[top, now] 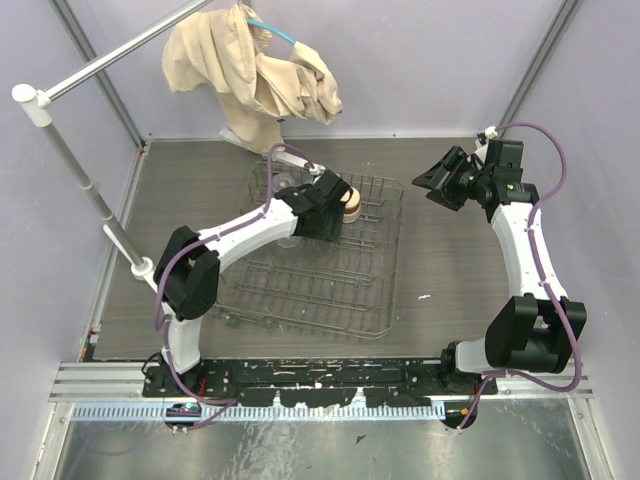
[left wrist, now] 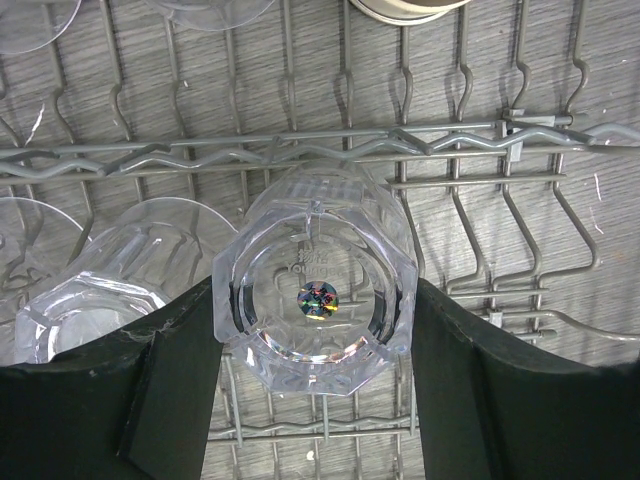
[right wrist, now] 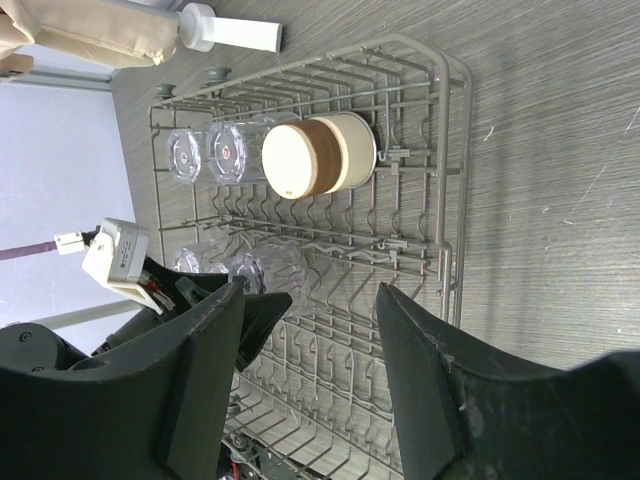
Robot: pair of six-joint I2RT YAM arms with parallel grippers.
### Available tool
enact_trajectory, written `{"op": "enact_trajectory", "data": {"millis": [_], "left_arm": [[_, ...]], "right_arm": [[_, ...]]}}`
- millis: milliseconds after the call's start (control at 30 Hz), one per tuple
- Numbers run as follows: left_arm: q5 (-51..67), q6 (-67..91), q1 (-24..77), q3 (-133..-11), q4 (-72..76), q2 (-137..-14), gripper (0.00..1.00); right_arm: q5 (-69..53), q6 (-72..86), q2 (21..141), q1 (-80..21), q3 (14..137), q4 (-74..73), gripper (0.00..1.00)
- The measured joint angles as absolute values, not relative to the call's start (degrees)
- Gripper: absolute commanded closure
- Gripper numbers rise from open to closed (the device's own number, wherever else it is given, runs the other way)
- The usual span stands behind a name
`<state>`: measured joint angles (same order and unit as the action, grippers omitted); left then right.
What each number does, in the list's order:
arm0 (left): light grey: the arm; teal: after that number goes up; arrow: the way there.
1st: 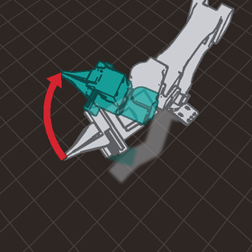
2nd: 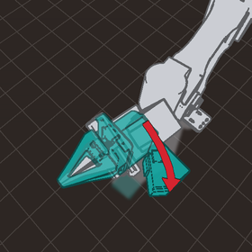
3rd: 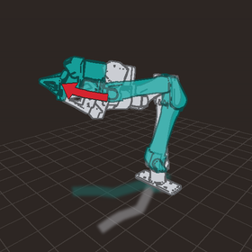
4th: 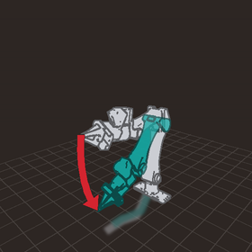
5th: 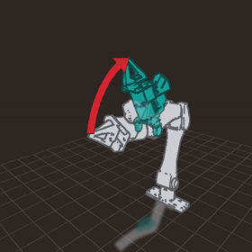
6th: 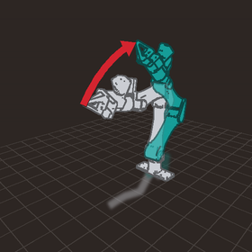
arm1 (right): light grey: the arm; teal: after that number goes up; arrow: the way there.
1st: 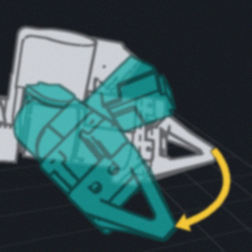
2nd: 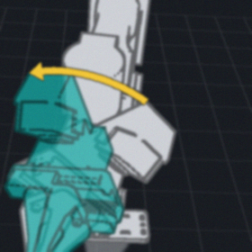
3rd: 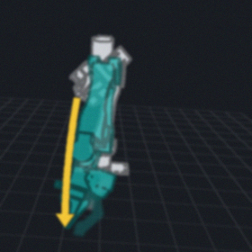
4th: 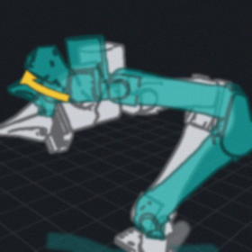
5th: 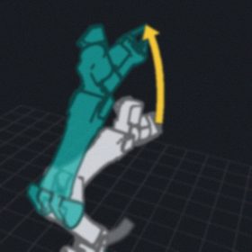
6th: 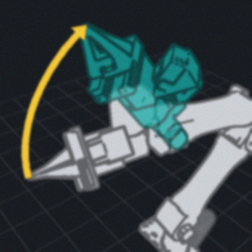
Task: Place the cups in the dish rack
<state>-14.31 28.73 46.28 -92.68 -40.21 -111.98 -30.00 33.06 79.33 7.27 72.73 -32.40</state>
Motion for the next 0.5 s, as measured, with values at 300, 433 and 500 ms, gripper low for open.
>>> {"op": "enact_trajectory", "data": {"millis": [300,433,500], "left_arm": [[-16.36,28.62,47.81,-92.55,-41.04,-112.18,1.00],[-16.45,28.82,48.64,-92.42,-42.61,-112.36,1.00],[-16.64,29.04,48.97,-92.12,-42.85,-112.36,0.99]], "right_arm": [[-30.09,33.06,79.33,7.31,72.55,-32.40,0.38],[-30.09,33.06,79.33,7.31,72.47,-32.38,0.38],[-30.09,33.06,79.33,7.31,72.42,-32.38,0.38]]}}
